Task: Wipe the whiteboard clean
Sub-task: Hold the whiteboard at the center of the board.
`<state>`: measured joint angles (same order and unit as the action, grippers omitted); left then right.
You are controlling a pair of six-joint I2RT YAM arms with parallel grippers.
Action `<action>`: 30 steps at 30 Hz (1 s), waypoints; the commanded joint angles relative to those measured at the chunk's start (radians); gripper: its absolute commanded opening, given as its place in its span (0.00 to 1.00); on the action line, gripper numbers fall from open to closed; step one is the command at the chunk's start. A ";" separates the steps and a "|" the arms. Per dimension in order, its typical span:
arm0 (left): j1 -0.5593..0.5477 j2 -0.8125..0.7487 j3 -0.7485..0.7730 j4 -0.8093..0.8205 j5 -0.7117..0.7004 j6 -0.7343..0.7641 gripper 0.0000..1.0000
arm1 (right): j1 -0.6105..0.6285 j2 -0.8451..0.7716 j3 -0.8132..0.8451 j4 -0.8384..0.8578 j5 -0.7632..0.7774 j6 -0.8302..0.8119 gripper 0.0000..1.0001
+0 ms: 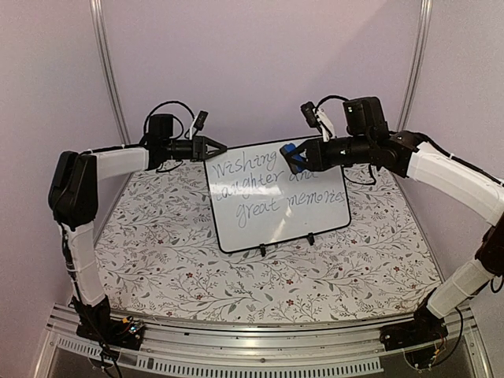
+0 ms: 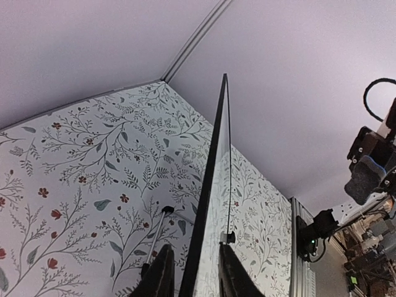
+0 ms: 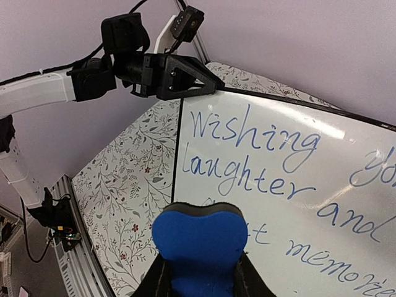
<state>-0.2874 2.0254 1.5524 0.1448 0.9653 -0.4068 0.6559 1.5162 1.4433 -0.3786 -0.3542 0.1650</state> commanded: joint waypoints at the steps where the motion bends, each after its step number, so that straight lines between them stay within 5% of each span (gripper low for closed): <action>1: -0.018 -0.038 -0.024 0.037 0.039 -0.004 0.25 | 0.024 0.009 -0.012 0.039 0.030 0.019 0.22; 13: -0.022 -0.095 -0.061 0.004 0.024 0.003 0.19 | 0.052 0.015 -0.004 0.037 0.053 0.014 0.22; 17: -0.024 -0.095 -0.063 0.004 0.024 -0.001 0.31 | 0.058 0.027 0.008 0.042 0.058 0.008 0.23; 30: -0.020 -0.071 -0.064 -0.010 0.015 -0.017 0.32 | 0.081 0.038 0.017 0.061 0.074 0.022 0.23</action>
<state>-0.2943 1.9739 1.4929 0.1432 0.9787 -0.4240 0.7269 1.5448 1.4300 -0.3489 -0.2966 0.1833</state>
